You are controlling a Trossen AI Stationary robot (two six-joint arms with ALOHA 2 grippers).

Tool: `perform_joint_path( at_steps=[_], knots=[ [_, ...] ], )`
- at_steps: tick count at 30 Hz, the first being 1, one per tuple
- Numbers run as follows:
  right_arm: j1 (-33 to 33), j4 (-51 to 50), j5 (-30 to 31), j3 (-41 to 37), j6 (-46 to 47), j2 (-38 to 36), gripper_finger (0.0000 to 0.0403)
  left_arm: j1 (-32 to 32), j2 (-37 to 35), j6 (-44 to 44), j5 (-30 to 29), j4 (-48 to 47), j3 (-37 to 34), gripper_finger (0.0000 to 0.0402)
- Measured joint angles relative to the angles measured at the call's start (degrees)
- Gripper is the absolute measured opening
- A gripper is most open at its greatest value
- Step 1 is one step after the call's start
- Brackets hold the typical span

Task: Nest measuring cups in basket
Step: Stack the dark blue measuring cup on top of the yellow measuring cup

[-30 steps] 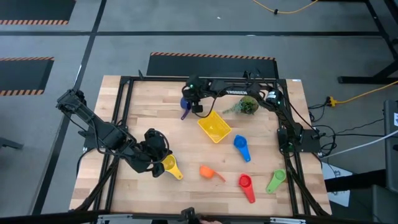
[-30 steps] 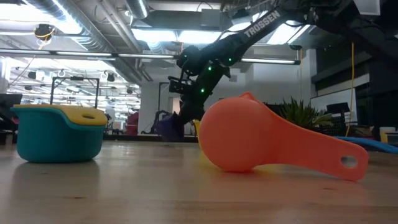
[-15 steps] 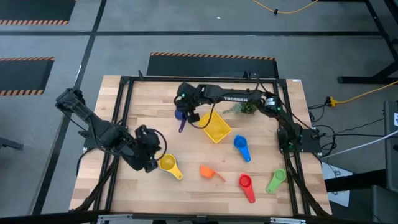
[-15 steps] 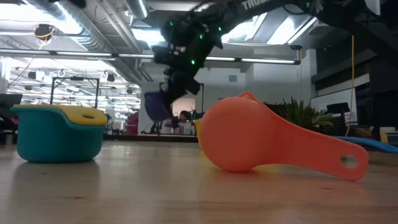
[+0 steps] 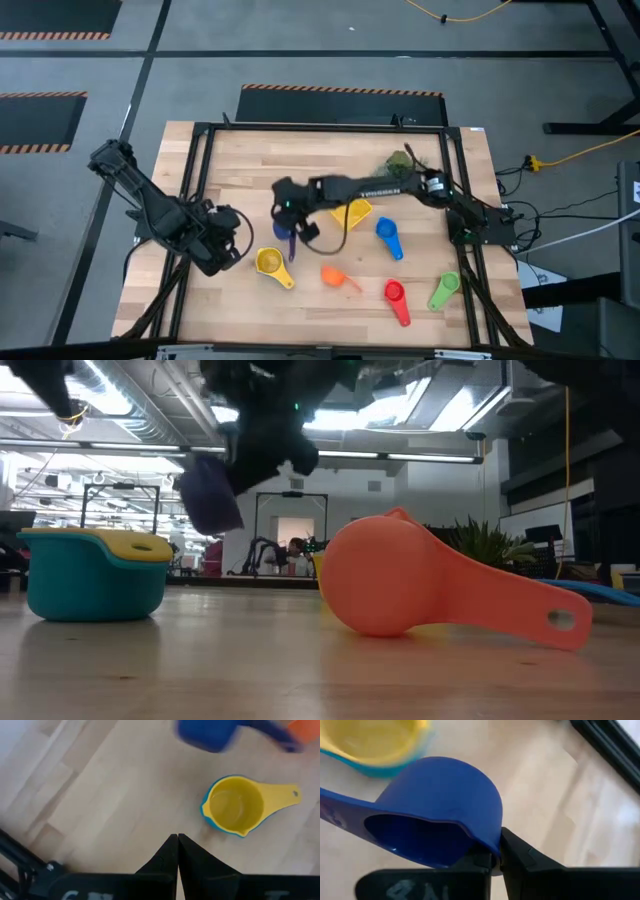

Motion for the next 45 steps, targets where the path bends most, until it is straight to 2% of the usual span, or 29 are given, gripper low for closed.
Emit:
perform_joint_path(
  at_steps=[7,14,19,24,38,45],
  knots=[
    [6.6,0.5,-0.2,0.0,-2.9,0.0,0.0025,-1.0,0.1,-3.4,0.0,7.8,-5.2,0.0004],
    [9.3,9.1,-0.1,0.0,-9.2,0.0,0.0025,-0.9,0.1,-3.9,0.0,15.0,-7.7,0.0003],
    [8.9,14.4,-0.3,0.0,-9.7,0.1,0.0025,-0.9,0.1,-4.0,0.0,15.8,-7.8,0.0002],
    [7.7,14.9,-6.6,-1.1,-9.0,0.2,0.0025,-0.9,0.1,-4.0,0.0,15.9,-7.8,0.0004],
    [5.3,16.7,-6.9,-1.3,-9.0,2.5,0.0026,-0.9,0.1,-3.9,-0.1,16.3,-7.8,0.0003],
    [4.8,14.0,-6.9,-1.3,-8.8,2.5,0.0026,-0.9,0.1,-3.9,-0.1,16.3,-7.8,0.0005]
  ],
)
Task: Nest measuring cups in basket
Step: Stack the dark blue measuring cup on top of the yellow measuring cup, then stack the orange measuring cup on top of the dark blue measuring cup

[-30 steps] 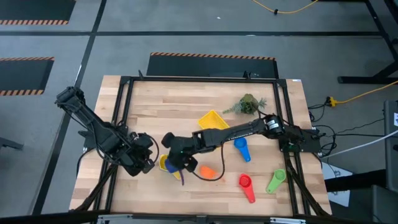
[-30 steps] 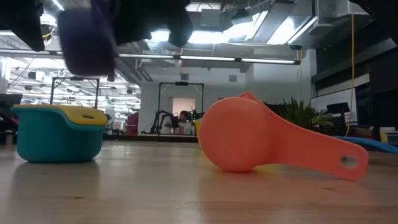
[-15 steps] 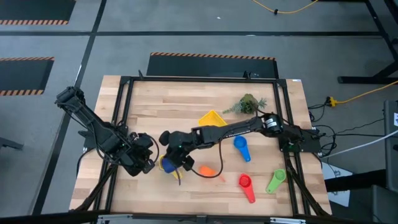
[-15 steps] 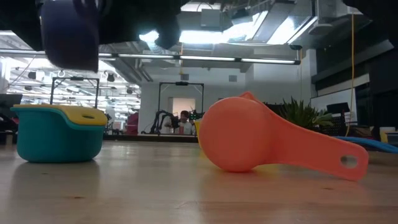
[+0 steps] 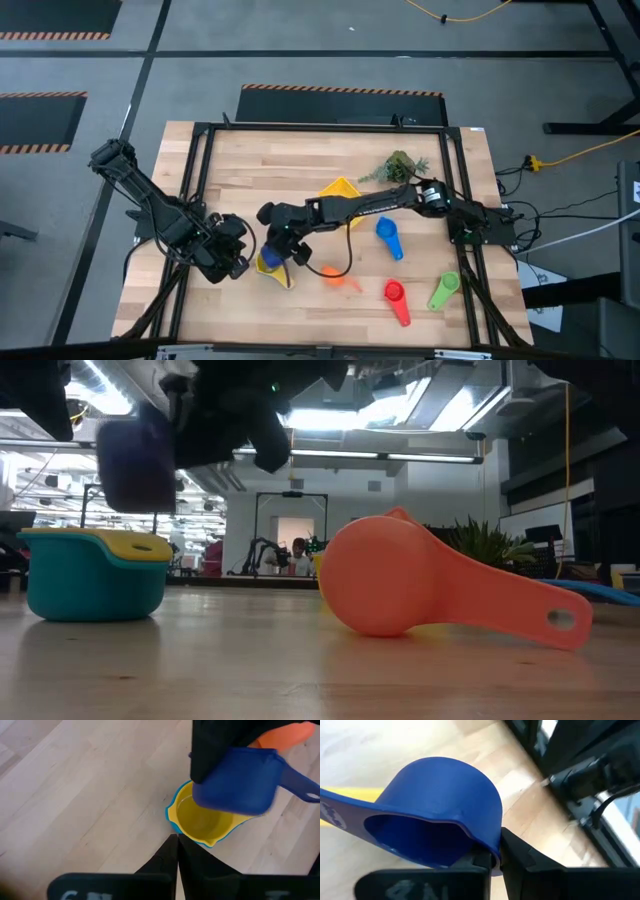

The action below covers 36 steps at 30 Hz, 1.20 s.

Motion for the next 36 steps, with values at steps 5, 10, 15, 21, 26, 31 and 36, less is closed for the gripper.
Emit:
perform_joint_path(
  at_steps=[5,10,15,21,26,31,36],
  knots=[
    [0.0,-1.2,0.0,0.0,0.0,0.0,0.0026,0.0,0.0,0.0,0.0,0.0,0.0,0.0001],
    [-0.1,-1.4,0.0,0.0,-0.1,0.0,0.0026,0.0,0.0,0.0,0.0,0.0,0.0,0.0005],
    [-0.1,-1.4,0.0,0.0,-0.1,0.0,0.0035,0.0,0.0,0.0,0.0,0.0,0.0,0.0002],
    [-0.1,-1.4,3.7,0.0,-0.2,0.0,0.0056,0.0,0.0,0.0,0.0,0.0,0.0,0.0003],
    [-0.1,-1.4,4.5,0.0,-0.1,0.0,0.0079,0.0,0.0,0.0,0.0,0.0,0.0,0.0004],
    [-0.1,-1.4,4.5,0.0,-0.1,0.0,0.0108,0.0,0.0,0.0,0.0,0.1,0.0,0.0002],
    [-0.1,-1.4,4.5,0.0,0.0,0.0,0.0117,0.0,0.0,0.0,0.0,0.1,0.0,0.0004]
  ],
)
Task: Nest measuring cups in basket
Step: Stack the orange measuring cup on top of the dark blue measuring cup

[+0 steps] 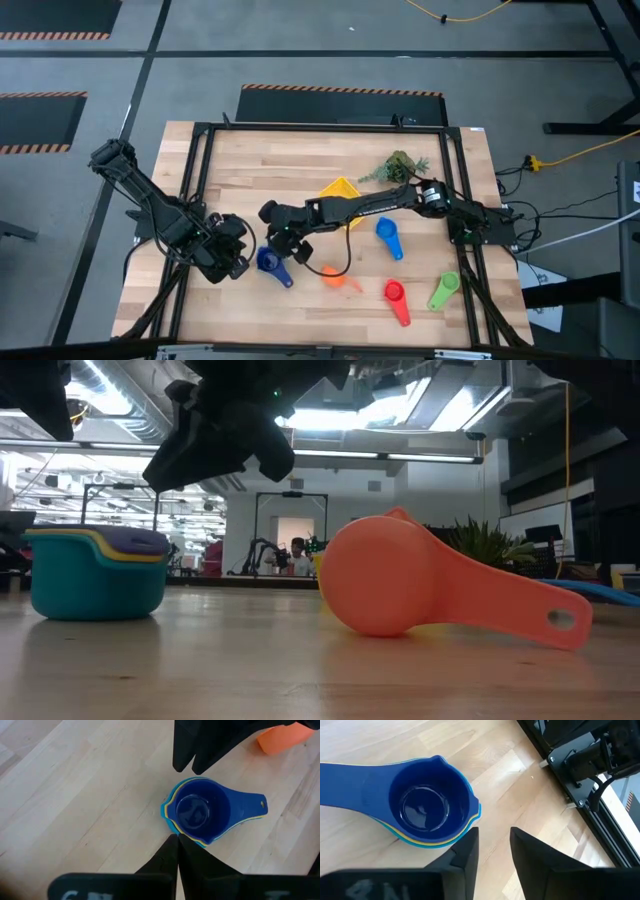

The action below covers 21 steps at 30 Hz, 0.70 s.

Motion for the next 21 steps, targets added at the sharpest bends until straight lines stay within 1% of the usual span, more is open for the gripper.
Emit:
perform_joint_path(
  at_steps=[4,10,13,19,21],
  knots=[
    [0.1,-0.4,0.0,0.0,0.0,-0.1,0.0118,0.0,0.0,0.0,0.0,0.1,0.0,0.0003],
    [0.9,-6.4,0.1,0.2,0.2,-2.4,0.0118,0.0,0.0,0.0,0.0,0.4,0.0,0.0005],
    [1.3,-11.4,0.0,0.3,0.7,-4.4,0.0118,0.0,0.0,0.0,0.0,0.6,0.0,0.0004],
    [0.7,-23.0,-0.1,0.3,7.3,-9.3,0.0118,0.0,0.0,0.0,0.0,0.8,0.0,0.0005],
    [0.1,-27.3,-1.1,0.3,9.5,-11.2,0.0118,0.0,0.0,0.0,0.0,0.8,0.0,0.0006]
  ],
)
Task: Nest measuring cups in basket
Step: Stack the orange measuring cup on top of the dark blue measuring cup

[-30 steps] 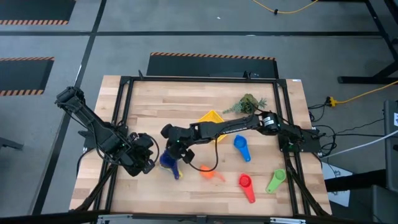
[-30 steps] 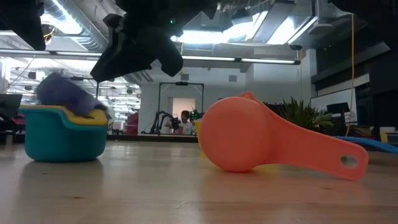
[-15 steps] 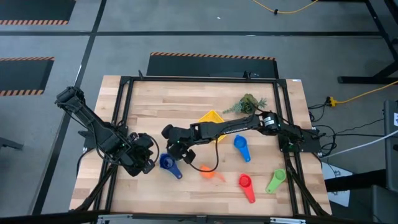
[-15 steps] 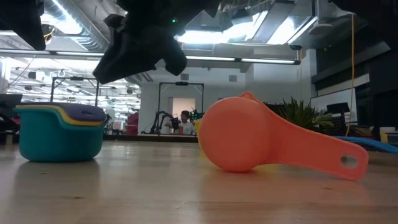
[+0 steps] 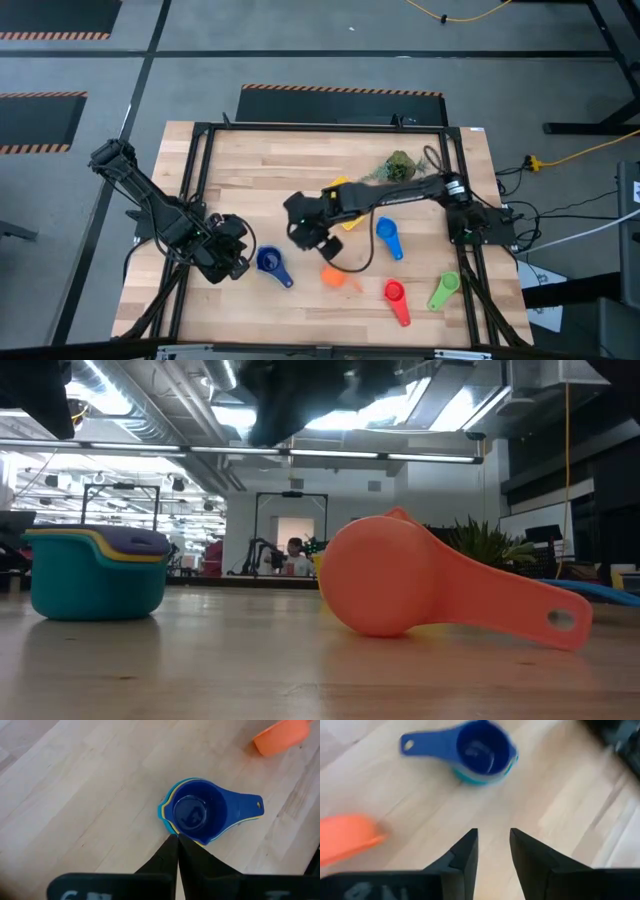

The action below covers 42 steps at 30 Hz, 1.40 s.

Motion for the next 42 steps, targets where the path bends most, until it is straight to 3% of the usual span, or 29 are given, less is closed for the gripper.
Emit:
perform_joint_path(
  at_steps=[11,26,33,42],
  knots=[
    [-2.8,-16.3,-14.2,-1.3,9.5,-7.6,0.0118,0.0,0.0,0.0,0.0,0.7,0.0,0.0007],
    [-3.0,-15.6,-25.3,-21.9,19.9,-15.1,0.0118,0.0,0.0,0.0,0.0,1.2,0.0,0.0006],
    [-2.2,-11.0,-27.3,-29.4,23.7,-15.4,0.0118,0.0,0.0,0.0,-0.2,1.4,0.0,0.0005],
    [-1.1,4.3,-27.5,-35.8,27.7,-15.4,0.0118,0.0,0.0,0.0,-0.2,1.6,0.0,0.0001]
  ],
)
